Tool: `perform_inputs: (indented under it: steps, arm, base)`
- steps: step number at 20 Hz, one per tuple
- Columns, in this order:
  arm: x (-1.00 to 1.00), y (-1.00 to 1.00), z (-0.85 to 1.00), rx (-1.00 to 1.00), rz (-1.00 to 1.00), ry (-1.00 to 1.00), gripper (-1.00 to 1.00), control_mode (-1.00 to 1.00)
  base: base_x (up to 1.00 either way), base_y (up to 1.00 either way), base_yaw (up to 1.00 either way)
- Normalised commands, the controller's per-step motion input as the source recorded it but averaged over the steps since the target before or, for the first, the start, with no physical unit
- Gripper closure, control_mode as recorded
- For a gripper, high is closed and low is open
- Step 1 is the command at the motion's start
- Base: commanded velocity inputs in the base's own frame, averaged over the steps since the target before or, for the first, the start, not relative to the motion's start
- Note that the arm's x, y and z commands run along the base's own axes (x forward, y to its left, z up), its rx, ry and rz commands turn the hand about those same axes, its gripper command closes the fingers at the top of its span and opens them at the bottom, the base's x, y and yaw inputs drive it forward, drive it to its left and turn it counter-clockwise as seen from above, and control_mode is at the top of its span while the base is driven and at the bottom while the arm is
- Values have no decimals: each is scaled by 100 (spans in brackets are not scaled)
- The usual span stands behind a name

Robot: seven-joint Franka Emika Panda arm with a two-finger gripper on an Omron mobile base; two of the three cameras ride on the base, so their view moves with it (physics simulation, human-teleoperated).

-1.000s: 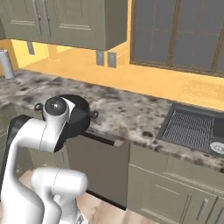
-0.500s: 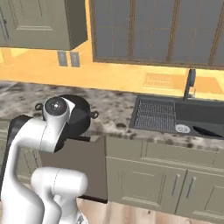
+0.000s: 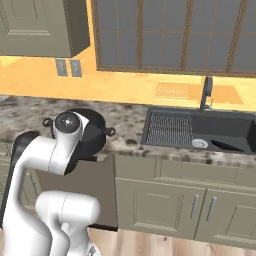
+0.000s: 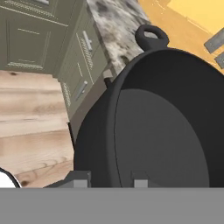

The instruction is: Move the pot and pan from the stove into the sink.

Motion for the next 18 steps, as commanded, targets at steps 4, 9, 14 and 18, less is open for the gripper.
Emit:
perform_inputs:
  steps: [4, 9, 14, 18]
  arm:
    - [0, 0, 0, 0, 0, 0, 100, 100]
    - [0, 0, 0, 0, 0, 0, 100, 100]
    - [0, 0, 0, 0, 0, 0, 100, 100]
    - [0, 0, 0, 0, 0, 0, 100, 100]
  base:
    - [11, -47, 1]
    - [11, -71, 1]
    - [13, -76, 0]
    - [12, -77, 0]
